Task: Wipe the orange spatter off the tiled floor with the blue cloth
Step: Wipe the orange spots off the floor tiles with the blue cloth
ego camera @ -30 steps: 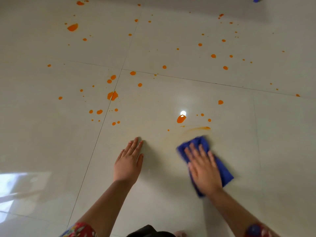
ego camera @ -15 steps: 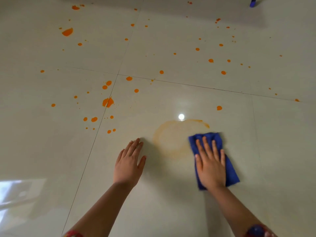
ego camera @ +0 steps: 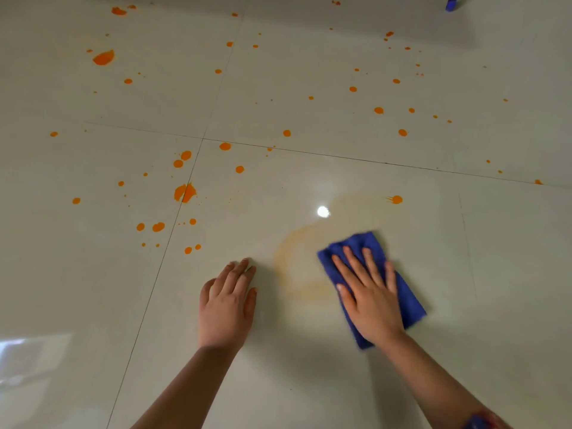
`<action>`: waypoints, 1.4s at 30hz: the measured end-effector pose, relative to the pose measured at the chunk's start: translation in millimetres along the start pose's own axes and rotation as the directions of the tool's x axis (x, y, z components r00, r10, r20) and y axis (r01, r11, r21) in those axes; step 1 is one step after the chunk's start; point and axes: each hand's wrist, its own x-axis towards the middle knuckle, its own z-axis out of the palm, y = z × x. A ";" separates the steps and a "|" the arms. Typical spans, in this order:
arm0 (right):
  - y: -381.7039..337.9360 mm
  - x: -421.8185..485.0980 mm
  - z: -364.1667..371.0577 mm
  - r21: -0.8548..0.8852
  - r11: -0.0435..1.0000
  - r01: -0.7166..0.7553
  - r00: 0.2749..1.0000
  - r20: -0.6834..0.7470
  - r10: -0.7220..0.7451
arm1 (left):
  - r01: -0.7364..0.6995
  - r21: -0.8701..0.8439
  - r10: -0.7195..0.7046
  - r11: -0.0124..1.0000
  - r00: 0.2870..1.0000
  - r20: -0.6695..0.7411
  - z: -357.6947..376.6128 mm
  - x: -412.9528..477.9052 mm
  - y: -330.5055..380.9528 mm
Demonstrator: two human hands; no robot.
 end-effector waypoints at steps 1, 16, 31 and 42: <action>14.5 -13.0 -1.4 0.003 0.994 -0.114 0.993 -0.012 0.114 | 0.006 -0.003 -0.006 1.000 1.000 -0.010 1.3 0.5 1.1; -18.2 130.5 -12.0 0.034 0.999 -0.033 0.999 0.020 0.032 | -0.001 -0.009 0.000 1.000 0.996 -0.091 11.9 -3.5 1.3; -52.3 214.1 -18.4 0.058 0.979 -0.194 0.981 0.029 0.193 | 0.005 -0.118 -0.012 0.993 0.999 -0.052 11.6 -4.4 -1.7; -10.5 80.8 -7.1 -0.010 0.970 -0.244 0.969 -0.032 0.243 | 0.014 -0.200 -0.034 0.980 0.995 -0.099 10.3 -5.5 -2.7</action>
